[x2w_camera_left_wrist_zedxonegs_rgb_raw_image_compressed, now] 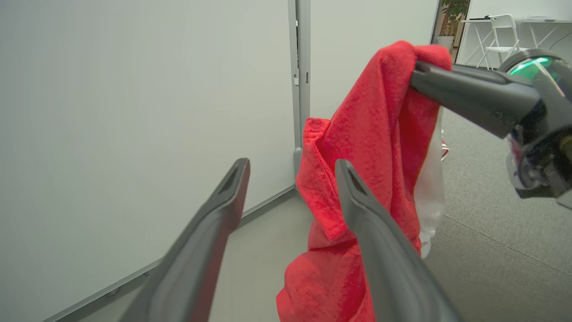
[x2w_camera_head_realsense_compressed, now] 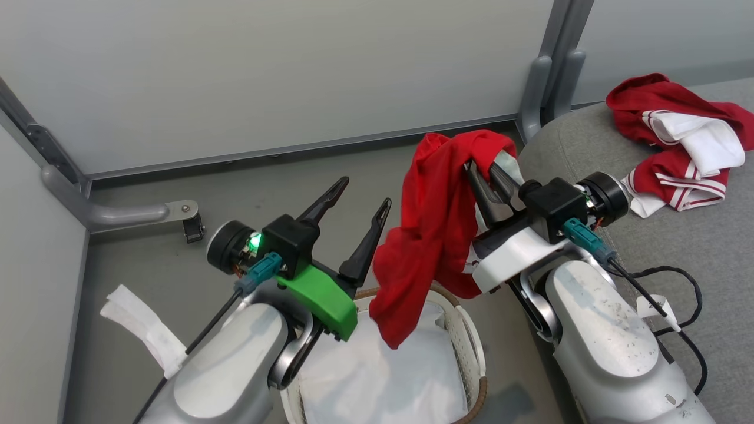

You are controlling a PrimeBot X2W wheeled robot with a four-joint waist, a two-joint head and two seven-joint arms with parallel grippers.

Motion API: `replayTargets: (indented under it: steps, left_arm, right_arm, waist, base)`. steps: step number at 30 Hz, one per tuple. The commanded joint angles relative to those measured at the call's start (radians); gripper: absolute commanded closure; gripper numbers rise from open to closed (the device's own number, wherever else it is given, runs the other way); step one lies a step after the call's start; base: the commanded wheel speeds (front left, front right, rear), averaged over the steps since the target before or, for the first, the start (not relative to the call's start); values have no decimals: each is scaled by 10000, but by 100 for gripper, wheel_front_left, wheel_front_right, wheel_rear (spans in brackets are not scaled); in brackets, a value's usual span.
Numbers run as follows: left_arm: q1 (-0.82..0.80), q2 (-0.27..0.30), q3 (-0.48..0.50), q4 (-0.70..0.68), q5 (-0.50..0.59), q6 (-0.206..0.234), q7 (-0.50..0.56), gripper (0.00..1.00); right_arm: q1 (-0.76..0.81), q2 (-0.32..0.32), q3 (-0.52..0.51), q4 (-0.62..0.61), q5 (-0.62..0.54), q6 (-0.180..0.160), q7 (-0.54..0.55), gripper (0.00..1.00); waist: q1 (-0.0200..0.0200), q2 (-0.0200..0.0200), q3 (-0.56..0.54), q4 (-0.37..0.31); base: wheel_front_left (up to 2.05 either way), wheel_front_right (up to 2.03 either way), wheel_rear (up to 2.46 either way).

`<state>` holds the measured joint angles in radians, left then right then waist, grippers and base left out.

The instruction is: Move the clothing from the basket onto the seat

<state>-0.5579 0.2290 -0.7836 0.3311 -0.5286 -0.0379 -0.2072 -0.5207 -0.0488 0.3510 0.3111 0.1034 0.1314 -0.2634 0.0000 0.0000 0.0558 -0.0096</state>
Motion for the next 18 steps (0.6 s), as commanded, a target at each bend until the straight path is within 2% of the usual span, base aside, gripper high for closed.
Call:
replayTargets:
  steps: [1,12,18]
  left_arm:
    - [237,-49,-5,104,-70,37,-117,0]
    - [1089,-428,65,781,32,13,-554,0]
    - [1237,-577,285,798,209,-5,-584,0]
  right_arm:
    - [139,-32,-107,-48,-87,-14,-19,100]
    - [300,-38,-738,16,-334,-14,-19,100]
    - [40,-33,-1056,-75,-589,-14,-21,100]
  waist:
    - [0,0,18,14]
    - [0,0,269,-123]
    - [0,0,520,-698]
  base:
    - [0,0,0]
    - [0,0,0]
    - [0,0,0]
